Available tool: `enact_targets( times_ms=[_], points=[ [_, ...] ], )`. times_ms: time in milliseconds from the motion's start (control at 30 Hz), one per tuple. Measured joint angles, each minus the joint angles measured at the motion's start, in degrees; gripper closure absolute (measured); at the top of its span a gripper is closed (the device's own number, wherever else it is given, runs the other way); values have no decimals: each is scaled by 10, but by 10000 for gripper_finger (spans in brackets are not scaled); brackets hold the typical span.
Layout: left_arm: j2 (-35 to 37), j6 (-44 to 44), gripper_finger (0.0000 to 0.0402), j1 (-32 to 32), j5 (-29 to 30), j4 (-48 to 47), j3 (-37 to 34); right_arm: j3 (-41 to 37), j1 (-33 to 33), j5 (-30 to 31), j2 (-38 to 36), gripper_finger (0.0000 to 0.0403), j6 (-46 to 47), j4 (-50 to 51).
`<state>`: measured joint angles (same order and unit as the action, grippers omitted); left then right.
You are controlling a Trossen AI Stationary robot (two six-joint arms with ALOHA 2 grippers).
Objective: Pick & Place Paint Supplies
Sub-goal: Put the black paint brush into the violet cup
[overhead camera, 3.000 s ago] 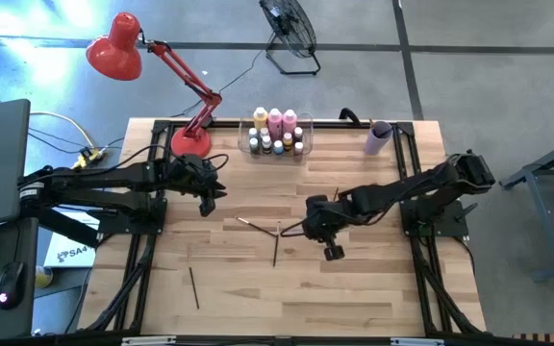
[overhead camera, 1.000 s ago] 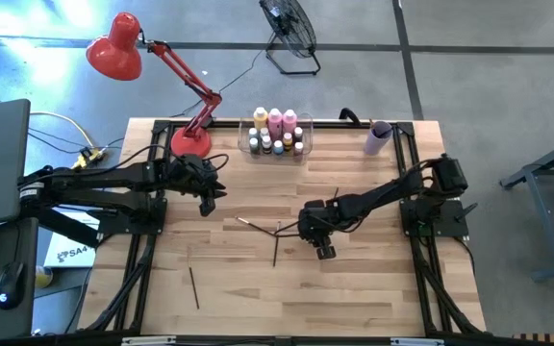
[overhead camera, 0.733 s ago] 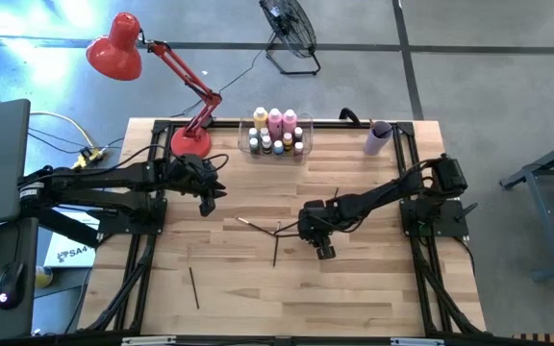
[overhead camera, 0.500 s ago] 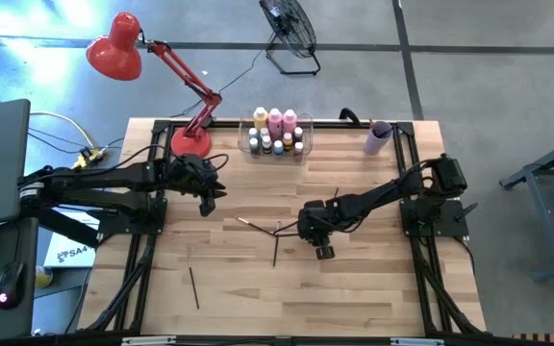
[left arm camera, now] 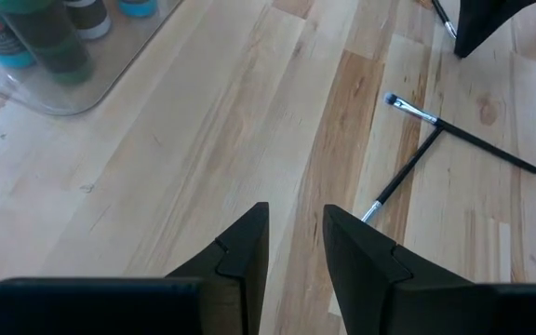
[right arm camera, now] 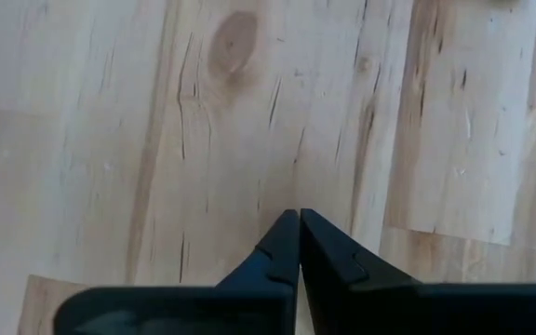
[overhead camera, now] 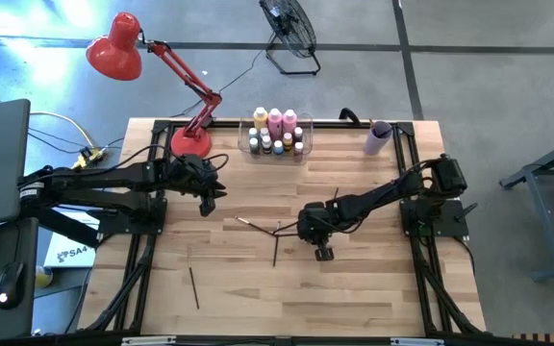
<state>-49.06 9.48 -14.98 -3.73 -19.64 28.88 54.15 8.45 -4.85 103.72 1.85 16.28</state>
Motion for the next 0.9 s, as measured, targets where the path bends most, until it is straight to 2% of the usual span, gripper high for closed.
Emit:
enact_targets(
  times_ms=[233,433,600,900],
  points=[
    [0,0,300,0,0,0,0,-2,0,9,-21,400,0,19],
    [0,0,300,0,0,0,0,-2,-3,48,-78,400,-1,68],
    [0,-1,300,0,0,0,0,-2,-10,61,-139,400,0,71],
    [0,-1,300,0,0,0,0,-1,-11,163,-268,400,1,80]
  ],
)
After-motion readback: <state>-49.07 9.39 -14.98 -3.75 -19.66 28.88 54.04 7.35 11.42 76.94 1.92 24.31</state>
